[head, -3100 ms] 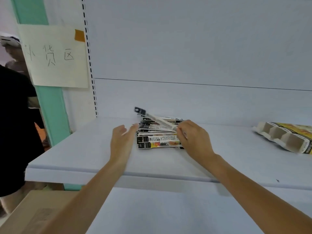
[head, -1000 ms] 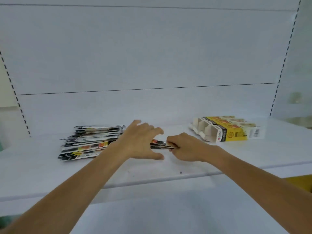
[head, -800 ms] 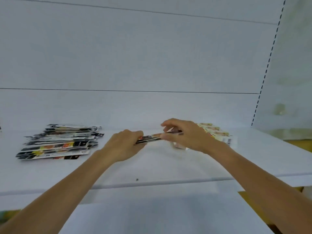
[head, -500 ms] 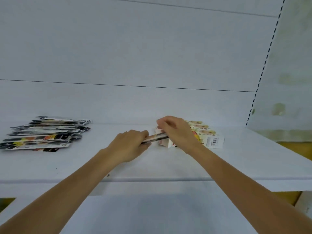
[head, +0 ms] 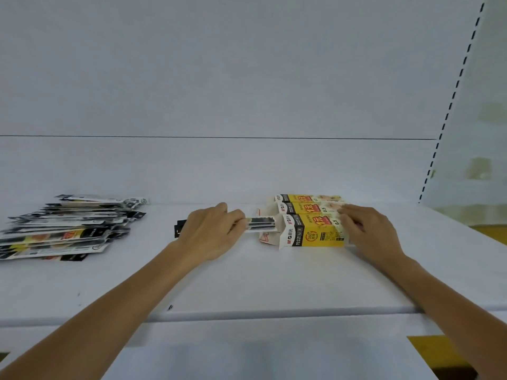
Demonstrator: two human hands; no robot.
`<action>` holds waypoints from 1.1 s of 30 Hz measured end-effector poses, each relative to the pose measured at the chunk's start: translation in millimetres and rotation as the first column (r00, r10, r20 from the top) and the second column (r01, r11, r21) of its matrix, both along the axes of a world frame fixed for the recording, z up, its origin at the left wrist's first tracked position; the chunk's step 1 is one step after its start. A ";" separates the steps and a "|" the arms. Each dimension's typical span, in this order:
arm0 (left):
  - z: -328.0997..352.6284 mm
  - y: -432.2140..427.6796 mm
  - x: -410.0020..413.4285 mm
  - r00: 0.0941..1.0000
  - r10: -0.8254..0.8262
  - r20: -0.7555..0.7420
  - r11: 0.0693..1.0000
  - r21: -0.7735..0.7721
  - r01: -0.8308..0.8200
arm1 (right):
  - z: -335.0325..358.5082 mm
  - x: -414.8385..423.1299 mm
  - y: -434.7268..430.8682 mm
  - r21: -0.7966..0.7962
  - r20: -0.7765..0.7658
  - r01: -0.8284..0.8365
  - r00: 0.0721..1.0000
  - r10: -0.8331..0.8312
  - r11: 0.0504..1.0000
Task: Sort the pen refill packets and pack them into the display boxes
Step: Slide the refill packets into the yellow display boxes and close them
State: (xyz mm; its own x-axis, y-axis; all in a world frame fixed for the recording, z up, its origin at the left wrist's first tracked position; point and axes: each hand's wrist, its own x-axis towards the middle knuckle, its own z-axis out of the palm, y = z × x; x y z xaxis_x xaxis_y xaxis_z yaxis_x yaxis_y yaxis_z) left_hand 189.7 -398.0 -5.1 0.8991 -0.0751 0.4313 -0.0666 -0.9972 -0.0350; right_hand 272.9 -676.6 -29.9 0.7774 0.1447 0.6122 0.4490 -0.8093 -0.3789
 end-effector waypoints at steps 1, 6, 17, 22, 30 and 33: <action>-1.2 -2.1 4.6 1.000 -0.006 -0.012 0.999 0.034 0.007 | -1.7 2.2 -0.4 -0.002 0.001 -0.004 1.000 0.004 1.000; -6.0 -30.1 28.8 0.953 -0.211 -0.217 0.973 -0.137 0.184 | -9.9 14.1 -0.2 0.028 0.008 -0.014 1.000 0.014 1.000; -7.0 -2.6 39.9 0.988 -0.058 -0.145 0.873 -0.487 -0.021 | -15.4 23.6 -2.3 0.026 0.147 0.040 0.988 -0.044 0.999; -14.0 5.8 39.2 0.951 -0.213 -0.223 0.746 -0.666 0.011 | -16.2 25.0 -1.8 0.066 0.063 -0.005 0.998 0.001 0.998; -21.8 -19.0 49.8 0.908 -0.418 -0.006 0.682 -0.662 0.310 | -15.2 26.5 -3.6 0.083 0.031 -0.035 0.999 0.032 0.996; -20.8 -23.9 52.5 0.883 -0.468 0.039 0.580 -0.741 0.340 | -14.4 26.9 -4.5 0.087 0.016 -0.033 0.999 0.031 0.996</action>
